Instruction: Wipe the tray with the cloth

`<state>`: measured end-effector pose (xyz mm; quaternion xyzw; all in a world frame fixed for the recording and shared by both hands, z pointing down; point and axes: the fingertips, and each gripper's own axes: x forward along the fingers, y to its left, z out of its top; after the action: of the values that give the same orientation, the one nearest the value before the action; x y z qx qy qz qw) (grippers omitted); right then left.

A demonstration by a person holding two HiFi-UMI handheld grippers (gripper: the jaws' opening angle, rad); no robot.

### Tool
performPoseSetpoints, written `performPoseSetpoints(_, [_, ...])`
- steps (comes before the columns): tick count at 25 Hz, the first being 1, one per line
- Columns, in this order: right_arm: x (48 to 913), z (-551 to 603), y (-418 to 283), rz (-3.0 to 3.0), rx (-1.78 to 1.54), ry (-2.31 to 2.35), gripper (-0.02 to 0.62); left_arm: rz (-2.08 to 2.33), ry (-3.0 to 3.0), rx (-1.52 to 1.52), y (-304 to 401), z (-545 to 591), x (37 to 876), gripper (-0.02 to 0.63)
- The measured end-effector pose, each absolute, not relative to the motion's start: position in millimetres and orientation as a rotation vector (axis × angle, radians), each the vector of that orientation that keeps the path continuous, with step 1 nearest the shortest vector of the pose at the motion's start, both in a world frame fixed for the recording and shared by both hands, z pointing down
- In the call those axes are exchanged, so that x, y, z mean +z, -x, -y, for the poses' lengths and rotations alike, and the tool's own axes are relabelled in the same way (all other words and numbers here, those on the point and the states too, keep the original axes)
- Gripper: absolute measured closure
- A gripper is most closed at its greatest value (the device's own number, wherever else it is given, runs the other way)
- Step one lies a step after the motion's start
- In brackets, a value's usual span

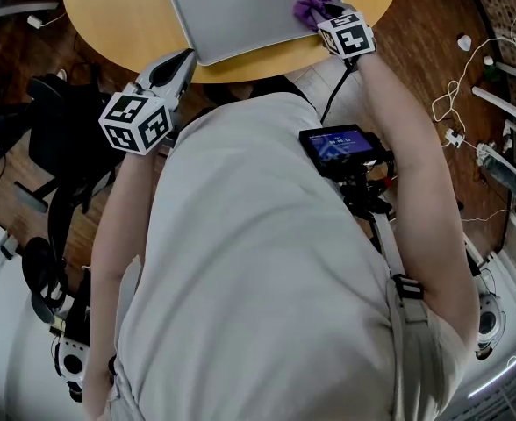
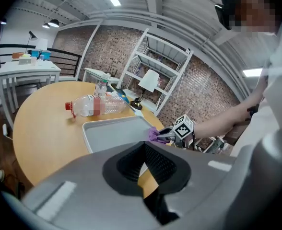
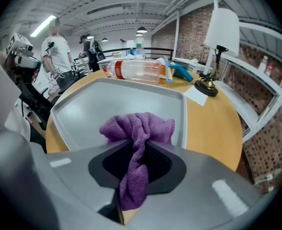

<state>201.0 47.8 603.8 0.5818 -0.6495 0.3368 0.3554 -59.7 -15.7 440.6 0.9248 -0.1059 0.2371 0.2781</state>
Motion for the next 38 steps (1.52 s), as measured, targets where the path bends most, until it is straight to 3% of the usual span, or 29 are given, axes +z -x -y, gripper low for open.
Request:
performPoseSetpoints(11, [598, -35, -215, 1.595, 0.775, -1.47, 0.528, 0.328, -2.509, 0.622, 26, 27, 425, 0.606])
performPoseSetpoints(24, [603, -22, -236, 1.582, 0.901, -1.535, 0.54, 0.396, -2.518, 0.638, 10, 42, 427, 0.606])
performPoseSetpoints(31, [597, -2, -166, 1.584, 0.869, -1.483, 0.54, 0.329, -2.506, 0.624, 61, 55, 427, 0.606])
performPoseSetpoints(38, [605, 42, -30, 1.65, 0.848, -1.415, 0.54, 0.313, -2.491, 0.543, 151, 73, 433, 0.606])
